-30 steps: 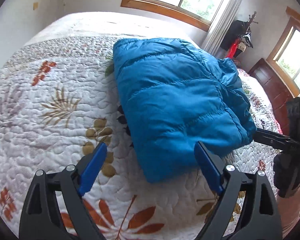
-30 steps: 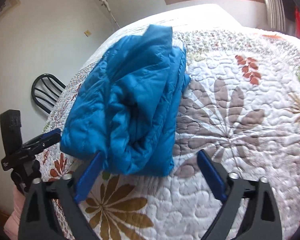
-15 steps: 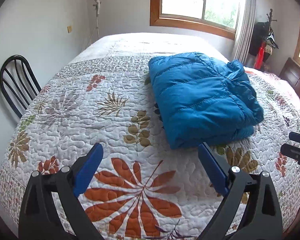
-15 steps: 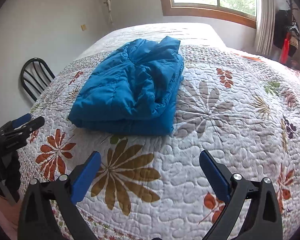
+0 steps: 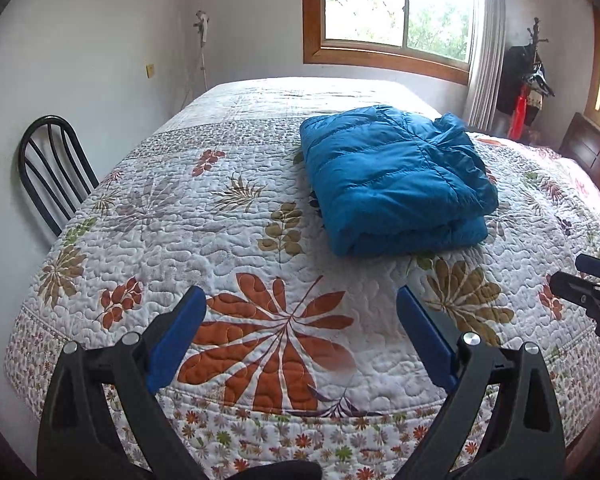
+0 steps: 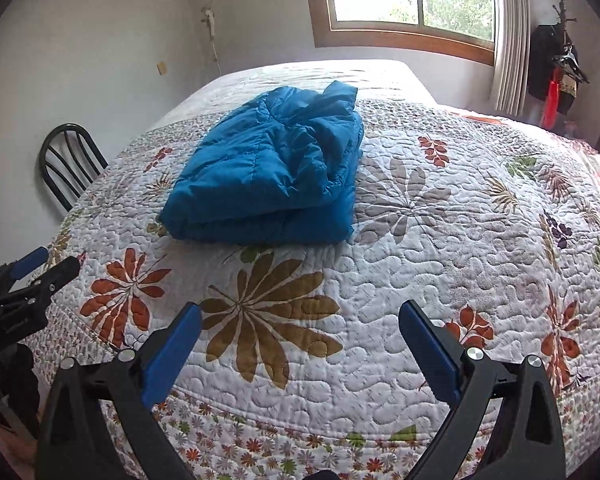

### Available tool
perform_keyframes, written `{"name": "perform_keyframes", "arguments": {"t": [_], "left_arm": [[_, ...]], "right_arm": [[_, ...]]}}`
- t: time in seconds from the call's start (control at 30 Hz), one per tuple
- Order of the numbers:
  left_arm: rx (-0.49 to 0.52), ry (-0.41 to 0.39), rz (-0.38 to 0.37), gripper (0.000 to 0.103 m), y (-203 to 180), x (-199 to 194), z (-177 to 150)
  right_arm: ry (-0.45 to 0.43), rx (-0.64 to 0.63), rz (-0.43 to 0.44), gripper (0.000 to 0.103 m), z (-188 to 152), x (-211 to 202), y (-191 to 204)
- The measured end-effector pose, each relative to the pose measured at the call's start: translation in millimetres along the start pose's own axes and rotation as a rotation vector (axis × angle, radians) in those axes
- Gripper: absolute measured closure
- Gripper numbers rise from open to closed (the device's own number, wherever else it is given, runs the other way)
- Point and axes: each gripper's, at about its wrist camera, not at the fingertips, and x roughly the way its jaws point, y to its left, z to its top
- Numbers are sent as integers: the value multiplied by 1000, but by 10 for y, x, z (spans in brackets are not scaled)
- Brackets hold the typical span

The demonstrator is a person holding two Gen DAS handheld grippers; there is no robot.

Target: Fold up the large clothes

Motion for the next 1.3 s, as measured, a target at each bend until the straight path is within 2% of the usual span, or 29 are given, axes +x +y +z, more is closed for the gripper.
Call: {"name": "perform_keyframes", "arguments": {"t": [0.63,1.3], "left_arm": [[-1,-28,0,8,-22,-213,-99],[-5,-30,-3,8,2,-215,-104]], "right_arm": [[-24,-10,-39,4,-95,-116,93],[-24,-20,-45,4,-78,-115,97]]}}
